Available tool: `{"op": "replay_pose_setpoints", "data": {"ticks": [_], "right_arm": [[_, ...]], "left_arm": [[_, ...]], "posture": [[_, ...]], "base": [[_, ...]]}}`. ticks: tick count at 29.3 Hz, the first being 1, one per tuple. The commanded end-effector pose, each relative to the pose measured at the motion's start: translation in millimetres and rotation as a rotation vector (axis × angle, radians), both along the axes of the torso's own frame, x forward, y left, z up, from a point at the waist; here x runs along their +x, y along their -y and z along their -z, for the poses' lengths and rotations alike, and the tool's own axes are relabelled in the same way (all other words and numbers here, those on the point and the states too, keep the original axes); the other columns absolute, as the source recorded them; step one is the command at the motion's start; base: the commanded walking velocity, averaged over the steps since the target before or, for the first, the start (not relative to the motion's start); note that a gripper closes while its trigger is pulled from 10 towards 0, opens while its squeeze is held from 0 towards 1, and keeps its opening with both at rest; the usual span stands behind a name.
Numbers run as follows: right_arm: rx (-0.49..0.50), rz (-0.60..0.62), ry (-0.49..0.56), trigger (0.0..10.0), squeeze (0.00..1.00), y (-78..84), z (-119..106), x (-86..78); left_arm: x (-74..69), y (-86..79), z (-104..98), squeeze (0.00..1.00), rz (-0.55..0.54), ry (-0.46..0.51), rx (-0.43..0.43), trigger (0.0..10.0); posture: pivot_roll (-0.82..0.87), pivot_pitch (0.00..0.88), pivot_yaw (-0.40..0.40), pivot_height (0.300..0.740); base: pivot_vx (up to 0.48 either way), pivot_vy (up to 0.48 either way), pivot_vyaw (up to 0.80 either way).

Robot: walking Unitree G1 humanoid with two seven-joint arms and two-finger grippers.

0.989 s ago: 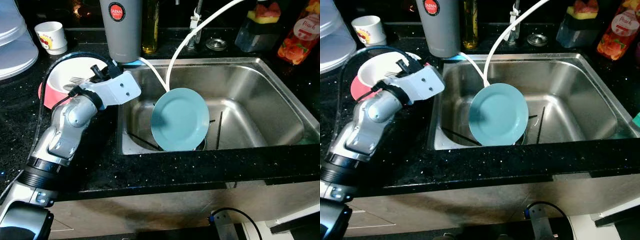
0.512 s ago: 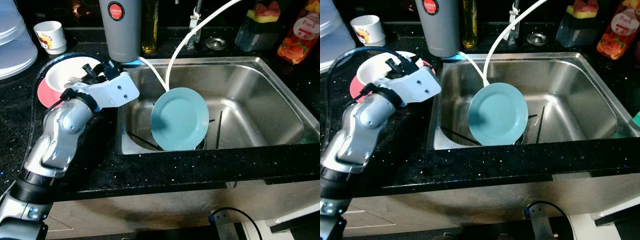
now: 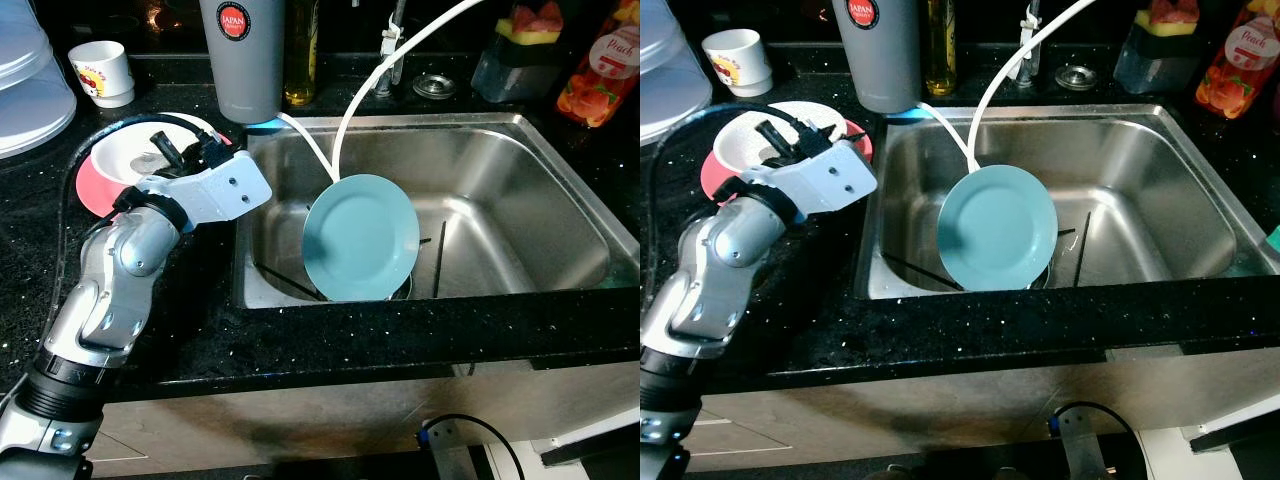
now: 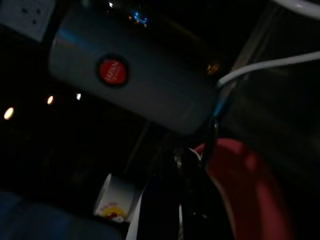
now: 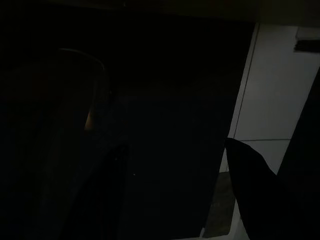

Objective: Kitchen organization

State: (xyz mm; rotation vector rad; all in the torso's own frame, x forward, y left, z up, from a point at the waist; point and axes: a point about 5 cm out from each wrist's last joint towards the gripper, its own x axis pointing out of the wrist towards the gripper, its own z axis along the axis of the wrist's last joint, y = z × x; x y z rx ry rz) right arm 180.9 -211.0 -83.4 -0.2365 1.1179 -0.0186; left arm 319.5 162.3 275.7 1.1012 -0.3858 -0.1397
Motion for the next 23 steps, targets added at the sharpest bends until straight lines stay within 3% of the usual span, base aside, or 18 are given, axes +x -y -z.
{"op": "replay_pose_setpoints", "data": {"ticks": [1, 11, 13, 14, 17, 19, 20, 21, 23], "right_arm": [[0.003, 0.018, -0.017, 10.0, 0.0, 1.7, 2.2, -5.5], [0.003, 0.021, -0.015, 10.0, 0.0, 1.7, 2.0, -4.8], [0.002, 0.021, -0.013, 10.0, 0.0, 1.5, 1.8, -4.4], [0.002, 0.021, -0.013, 10.0, 0.0, 1.5, 1.8, -4.4], [0.004, 0.028, -0.01, 10.0, 0.0, 1.4, 1.8, -4.4], [0.005, 0.029, -0.009, 10.0, 0.0, 1.4, 1.8, -4.4], [0.004, 0.028, -0.009, 10.0, 0.0, 1.6, 1.9, -4.6], [0.004, 0.028, -0.009, 10.0, 0.0, 1.6, 1.9, -4.6], [0.005, 0.03, -0.01, 10.0, 0.0, 1.9, 1.9, -4.9]], "left_arm": [[-0.7, -4.7, -3.6, 0.0, -0.02, 0.012, 0.015, 0.0], [-3.9, -13.6, -26.4, 0.0, -0.045, 0.097, -0.016, 0.0], [-8.3, -10.3, -49.0, 0.0, 0.012, 0.173, -0.109, 0.0], [-8.3, -10.3, -49.0, 0.0, 0.012, 0.173, -0.109, 0.0], [-13.1, -7.4, -69.8, 0.0, 0.094, 0.224, -0.262, 0.0], [-14.8, -5.5, -75.5, 0.0, 0.121, 0.24, -0.286, 0.0], [-17.0, 1.5, -82.0, 0.0, 0.225, 0.231, -0.393, 0.0], [-17.0, 1.5, -82.0, 0.0, 0.225, 0.231, -0.393, 0.0], [-20.1, 12.5, -89.1, 0.0, 0.367, 0.196, -0.566, 0.0]], "posture": [[0.02, 0.183, -0.013, 0.74], [0.02, 0.185, -0.015, 0.74], [0.02, 0.185, -0.015, 0.74], [0.02, 0.185, -0.015, 0.74], [0.02, 0.183, -0.012, 0.74], [0.02, 0.183, -0.013, 0.74], [0.02, 0.183, -0.014, 0.74], [0.02, 0.183, -0.014, 0.74], [0.02, 0.18, -0.015, 0.74]], "base": [[0.0, 0.0, 0.0], [0.0, 0.0, 0.0], [0.0, 0.0, 0.0], [0.0, 0.0, 0.0], [0.0, 0.0, 0.0], [0.0, 0.0, 0.0], [0.0, 0.0, 0.0], [0.0, 0.0, 0.0], [0.0, 0.0, 0.0]]}}
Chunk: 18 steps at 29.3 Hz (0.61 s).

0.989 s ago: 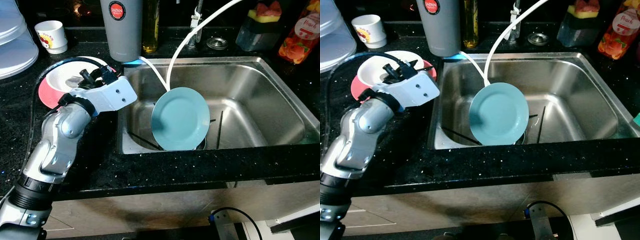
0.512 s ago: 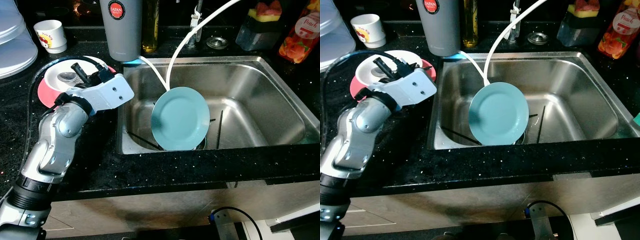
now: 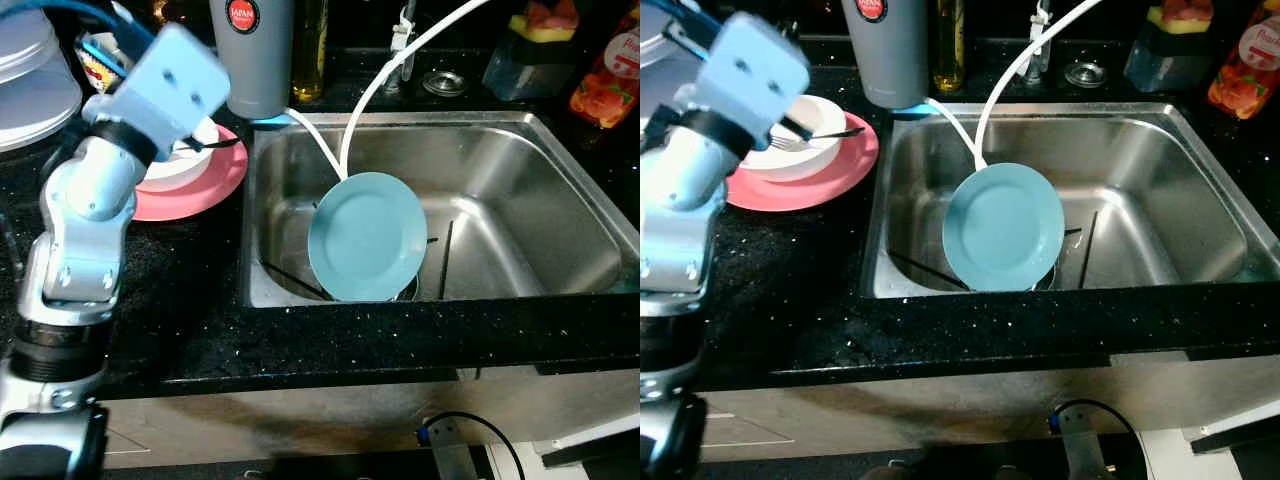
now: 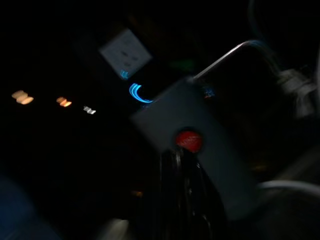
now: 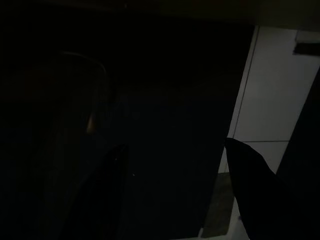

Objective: Kitchen organization

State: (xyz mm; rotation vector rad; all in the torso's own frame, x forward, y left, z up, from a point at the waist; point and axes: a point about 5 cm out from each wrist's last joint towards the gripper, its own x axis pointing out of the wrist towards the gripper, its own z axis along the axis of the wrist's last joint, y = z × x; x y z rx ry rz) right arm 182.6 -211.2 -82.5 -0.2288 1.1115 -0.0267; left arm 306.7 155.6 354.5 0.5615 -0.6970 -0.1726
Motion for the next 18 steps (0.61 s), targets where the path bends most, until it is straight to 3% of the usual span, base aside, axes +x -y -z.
{"op": "replay_pose_setpoints", "data": {"ticks": [1, 4, 8, 9, 14, 15, 18], "right_arm": [[0.001, 0.016, -0.019, 10.0, 0.0, 2.1, 2.8, -6.8], [0.001, 0.015, -0.02, 10.0, 0.0, 2.2, 2.8, -6.9], [0.001, 0.015, -0.025, 10.0, 0.0, 3.0, 3.2, -8.2], [0.001, 0.013, -0.027, 10.0, 0.0, 3.4, 3.3, -8.5], [-0.001, 0.012, -0.027, 10.0, 0.0, 4.0, 3.4, -8.9], [-0.004, 0.011, -0.025, 10.0, 0.0, 4.2, 3.2, -8.6], [-0.005, 0.013, -0.021, 10.0, 0.0, 4.1, 2.9, -7.8]], "left_arm": [[-10.8, 16.2, -14.6, 0.0, 0.237, 0.002, -0.177, 0.0], [-12.3, 21.4, -14.8, 0.0, 0.319, -0.025, -0.234, 0.0], [-26.2, 45.2, -13.4, 0.0, 0.608, -0.088, -0.337, 0.0], [-28.7, 48.9, -13.2, 0.0, 0.672, -0.103, -0.358, 2.9], [-37.0, 55.1, -12.2, 0.0, 0.802, -0.135, -0.375, 3.1], [-39.9, 55.3, -10.9, 0.0, 0.816, -0.147, -0.367, 10.0], [-41.1, 52.8, -3.5, 0.0, 0.818, -0.198, -0.327, 10.0]], "posture": [[0.02, 0.176, -0.015, 0.74], [0.02, 0.176, -0.015, 0.74], [0.01, 0.158, -0.013, 0.74], [0.01, 0.154, -0.012, 0.74], [0.01, 0.151, -0.012, 0.74], [0.01, 0.153, -0.011, 0.74], [0.01, 0.148, -0.01, 0.74]], "base": [[0.0, 0.0, -0.43], [0.0, 0.0, -0.68], [0.0, 0.0, -0.8], [0.0, 0.0, -0.8], [0.0, 0.0, -0.8], [0.0, 0.0, 0.0], [0.0, 0.0, 0.0]]}}
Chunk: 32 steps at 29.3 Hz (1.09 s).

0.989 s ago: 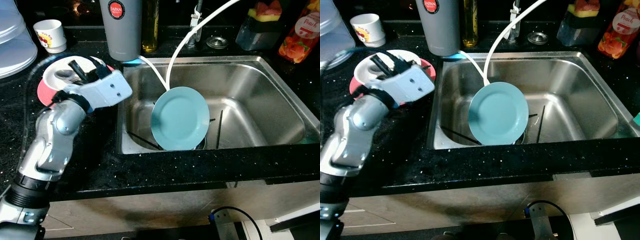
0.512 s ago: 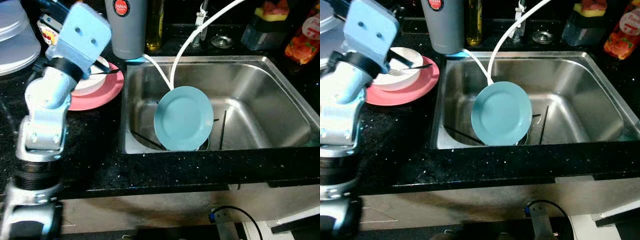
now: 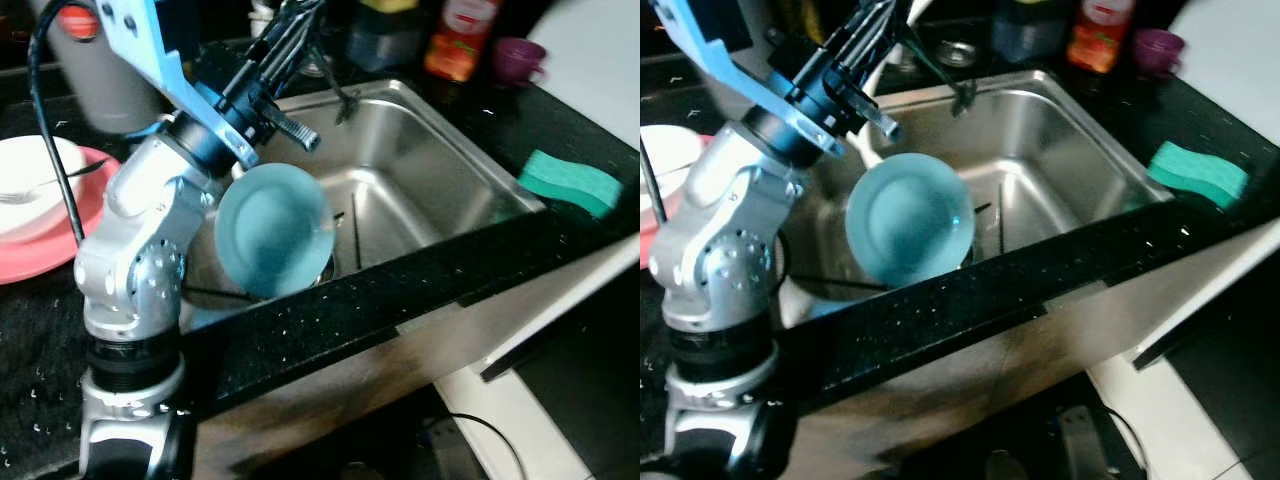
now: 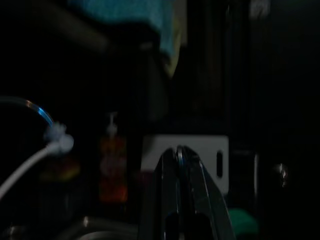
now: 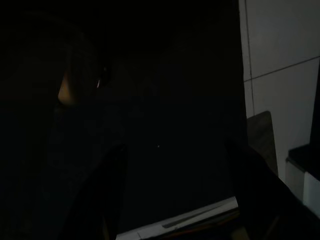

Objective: Kitchen organization

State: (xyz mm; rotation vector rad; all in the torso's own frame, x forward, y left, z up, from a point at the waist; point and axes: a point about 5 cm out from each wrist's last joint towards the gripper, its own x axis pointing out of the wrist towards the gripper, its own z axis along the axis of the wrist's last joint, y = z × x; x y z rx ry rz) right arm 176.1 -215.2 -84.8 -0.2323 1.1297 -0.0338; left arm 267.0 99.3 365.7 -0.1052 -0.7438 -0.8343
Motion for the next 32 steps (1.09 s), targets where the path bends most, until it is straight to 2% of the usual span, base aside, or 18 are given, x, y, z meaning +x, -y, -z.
{"op": "replay_pose_setpoints", "data": {"ticks": [1, 2, 4, 5, 9, 10, 12, 17, 19, 23, 24, 25, 26, 32], "right_arm": [[0.001, 0.007, -0.003, 10.0, 0.0, 0.1, 0.6, -1.4], [0.002, 0.007, -0.002, 10.0, 0.0, -0.1, 0.4, -0.9], [0.001, 0.005, -0.002, 10.0, 0.0, -0.3, 0.2, -0.3], [0.001, 0.005, -0.002, 10.0, 0.0, -0.3, 0.2, -0.3], [0.001, 0.004, -0.001, 10.0, 0.0, -1.2, 0.2, 0.1], [0.001, 0.004, -0.001, 10.0, 0.0, -1.2, 0.2, 0.1], [0.003, 0.009, 0.001, 10.0, 0.0, -1.8, 0.3, 0.2], [0.006, 0.013, 0.003, 10.0, 0.0, -2.9, 0.5, 0.2], [0.007, 0.014, 0.004, 10.0, 0.0, -3.2, 0.5, 0.4], [0.008, 0.014, 0.004, 10.0, 0.0, -3.3, 0.5, 0.4], [0.008, 0.014, 0.004, 10.0, 0.0, -3.3, 0.5, 0.3], [0.009, 0.014, 0.004, 10.0, 0.0, -3.2, 0.6, 0.1], [0.009, 0.013, 0.004, 10.0, 0.0, -3.1, 0.6, 0.0], [0.011, 0.018, 0.005, 10.0, 0.0, -2.8, 0.8, -0.6]], "left_arm": [[-1.3, -3.5, 7.7, 0.0, 0.002, -0.019, 0.036, 10.0], [1.3, -4.0, 13.3, 0.0, -0.001, -0.032, 0.081, 10.0], [4.3, -0.5, 30.3, 0.0, 0.058, -0.068, 0.198, 10.0], [4.3, -0.5, 30.3, 0.0, 0.058, -0.068, 0.198, 10.0], [8.7, 11.4, 68.8, 0.0, 0.177, -0.15, 0.431, 10.0], [8.7, 11.4, 68.8, 0.0, 0.177, -0.15, 0.431, 10.0], [15.1, 16.7, 84.1, 0.0, 0.206, -0.181, 0.504, 10.0], [24.0, 26.3, 93.4, 0.0, 0.247, -0.209, 0.545, 10.0], [33.7, 24.7, 94.1, 0.0, 0.189, -0.216, 0.549, 10.0], [42.1, 22.8, 96.3, 0.0, 0.129, -0.222, 0.557, 10.0], [48.8, 21.4, 97.7, 0.13, 0.076, -0.243, 0.538, 10.0], [53.4, 21.5, 100.0, 0.78, 0.041, -0.255, 0.529, 10.0], [56.2, 23.9, 103.6, 1.0, 0.024, -0.264, 0.525, 10.0], [57.1, 33.3, 108.4, 1.0, 0.03, -0.25, 0.53, 10.0]], "posture": [[0.01, 0.148, -0.01, 0.74], [0.01, 0.146, -0.01, 0.74], [0.01, 0.142, -0.01, 0.74], [0.01, 0.142, -0.01, 0.74], [0.01, 0.133, -0.006, 0.74], [0.01, 0.133, -0.006, 0.74], [0.0, 0.13, -0.005, 0.74], [0.0, 0.132, 0.001, 0.74], [0.0, 0.132, 0.001, 0.74], [0.0, 0.132, 0.001, 0.74], [0.0, 0.136, 0.004, 0.74], [-0.01, 0.137, 0.004, 0.74], [-0.01, 0.138, 0.004, 0.74], [-0.02, 0.14, 0.006, 0.74]], "base": [[0.0, 0.0, 0.0], [0.0, 0.0, 0.0], [0.0, 0.0, 0.0], [0.0, 0.0, 0.0], [0.0, 0.0, 0.0], [0.0, 0.0, 0.0], [0.0, 0.0, 0.0], [0.0, 0.0, 0.0], [0.0, 0.0, 0.0], [0.0, 0.0, 0.0], [0.0, 0.0, 0.0], [0.0, 0.0, 0.0], [0.0, 0.0, 0.0], [0.0, 0.0, 0.0]]}}
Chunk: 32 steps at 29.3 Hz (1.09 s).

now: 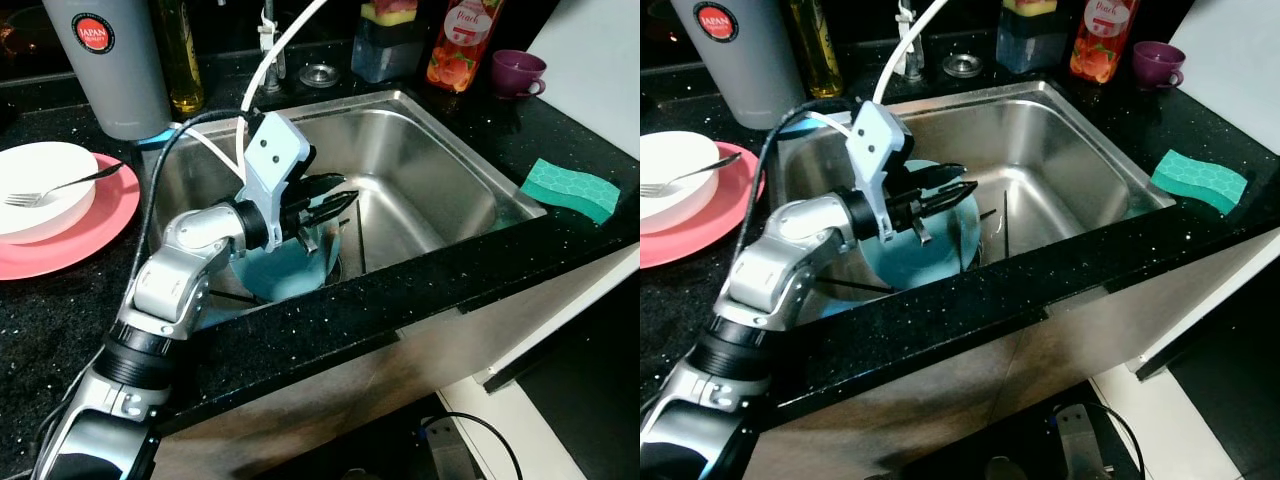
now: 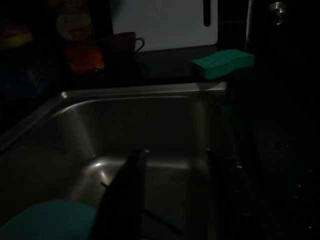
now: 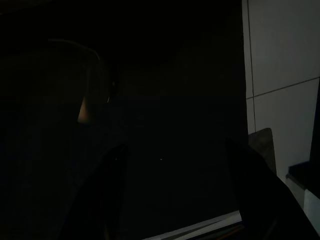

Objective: Kitchen organization

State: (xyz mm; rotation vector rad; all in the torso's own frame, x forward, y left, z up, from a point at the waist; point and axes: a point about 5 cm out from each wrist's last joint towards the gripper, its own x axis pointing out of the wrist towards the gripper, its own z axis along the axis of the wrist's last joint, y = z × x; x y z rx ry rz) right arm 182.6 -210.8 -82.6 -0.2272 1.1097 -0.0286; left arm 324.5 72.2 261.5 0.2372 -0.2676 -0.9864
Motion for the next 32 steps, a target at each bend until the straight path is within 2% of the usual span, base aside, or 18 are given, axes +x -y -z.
{"op": "replay_pose_setpoints", "data": {"ticks": [1, 4, 5, 7, 8, 10, 11, 12, 13, 15, 16, 17, 19, 21, 24, 25, 27, 32], "right_arm": [[0.005, 0.023, -0.015, 10.0, 0.0, 1.7, 3.1, -7.4], [0.007, 0.019, -0.015, 10.0, 0.0, 1.7, 3.3, -7.8], [0.01, 0.009, -0.011, 10.0, 0.0, 1.5, 3.2, -7.6], [0.025, -0.019, -0.001, 10.0, 0.0, 0.3, 2.6, -6.1], [0.025, -0.019, -0.001, 10.0, 0.0, 0.3, 2.6, -6.1], [0.038, -0.032, 0.003, 10.0, 0.0, -1.1, 2.6, -5.7], [0.038, -0.032, 0.003, 10.0, 0.0, -1.1, 2.6, -5.7], [0.04, -0.037, 0.002, 10.0, 0.0, -1.5, 2.6, -5.6], [0.04, -0.037, 0.002, 10.0, 0.0, -1.5, 2.6, -5.6], [0.042, -0.04, 0.0, 10.0, 0.0, -2.2, 2.7, -5.5], [0.042, -0.04, 0.0, 10.0, 0.0, -2.2, 2.7, -5.5], [0.042, -0.039, 0.0, 10.0, 0.0, -2.4, 2.7, -5.4], [0.042, -0.039, 0.0, 10.0, 0.0, -2.4, 2.7, -5.4], [0.045, -0.043, -0.003, 10.0, 0.0, -3.2, 2.8, -5.3], [0.047, -0.045, -0.004, 10.0, 0.0, -3.4, 2.8, -5.2], [0.049, -0.047, -0.004, 10.0, 0.0, -3.5, 2.7, -4.9], [0.051, -0.048, -0.004, 10.0, 0.0, -3.6, 2.6, -4.7], [0.057, -0.022, 0.002, 10.0, 0.0, -3.0, 2.4, -4.6]], "left_arm": [[-0.2, 7.5, 3.3, 1.0, 0.016, 0.022, 0.017, 10.0], [-0.7, 7.3, -1.9, 1.0, 0.013, 0.059, 0.025, 10.0], [-1.1, 4.6, -11.5, 0.0, -0.004, 0.11, 0.02, 10.0], [0.1, -2.6, -27.0, 0.0, -0.065, 0.201, 0.019, 10.0], [0.1, -2.6, -27.0, 0.0, -0.065, 0.201, 0.019, 10.0], [2.3, -15.4, -43.5, 0.0, -0.195, 0.325, 0.049, 10.0], [2.3, -15.4, -43.5, 0.0, -0.195, 0.325, 0.049, 10.0], [3.0, -21.8, -49.8, 0.0, -0.26, 0.382, 0.073, 10.0], [3.0, -21.8, -49.8, 0.0, -0.26, 0.382, 0.073, 10.0], [2.4, -35.4, -60.9, 0.0, -0.395, 0.506, 0.152, 10.0], [2.4, -35.4, -60.9, 0.0, -0.395, 0.506, 0.152, 10.0], [1.5, -39.6, -64.2, 0.0, -0.436, 0.549, 0.183, 10.0], [1.5, -39.6, -64.2, 0.0, -0.436, 0.549, 0.183, 10.0], [0.2, -55.6, -69.8, 0.0, -0.568, 0.66, 0.307, 10.0], [0.4, -61.3, -70.3, 0.0, -0.609, 0.688, 0.345, 10.0], [1.5, -67.4, -67.5, 0.0, -0.645, 0.704, 0.392, 10.0], [2.5, -71.7, -64.3, 0.0, -0.672, 0.714, 0.423, 10.0], [5.2, -78.3, -55.1, 0.0, -0.703, 0.724, 0.482, 10.0]], "posture": [[-0.02, 0.139, 0.005, 0.74], [-0.01, 0.138, 0.003, 0.74], [-0.01, 0.132, 0.001, 0.74], [-0.01, 0.134, 0.001, 0.74], [-0.01, 0.134, 0.001, 0.74], [0.0, 0.136, -0.002, 0.74], [0.0, 0.136, -0.002, 0.74], [0.0, 0.136, -0.002, 0.74], [0.0, 0.136, -0.002, 0.74], [0.01, 0.139, -0.004, 0.74], [0.01, 0.139, -0.004, 0.74], [0.01, 0.139, -0.004, 0.74], [0.01, 0.139, -0.004, 0.74], [0.02, 0.139, -0.001, 0.74], [0.02, 0.139, -0.001, 0.74], [0.02, 0.138, -0.002, 0.74], [0.02, 0.138, -0.001, 0.74], [0.02, 0.134, -0.002, 0.74]], "base": [[0.0, 0.0, 0.0], [0.0, 0.0, 0.0], [0.0, 0.0, 0.0], [0.0, 0.0, 0.0], [0.0, 0.0, 0.0], [0.0, 0.0, 0.6], [0.0, 0.0, 0.77], [0.0, 0.0, 0.77], [0.0, 0.0, 0.77], [0.0, 0.0, 0.77], [0.0, 0.0, 0.77], [0.0, 0.0, 0.77], [0.0, 0.0, 0.77], [0.0, 0.0, 0.77], [0.0, 0.0, 0.77], [0.0, 0.0, 0.77], [0.0, 0.0, 0.77], [0.0, 0.0, 0.46]]}}
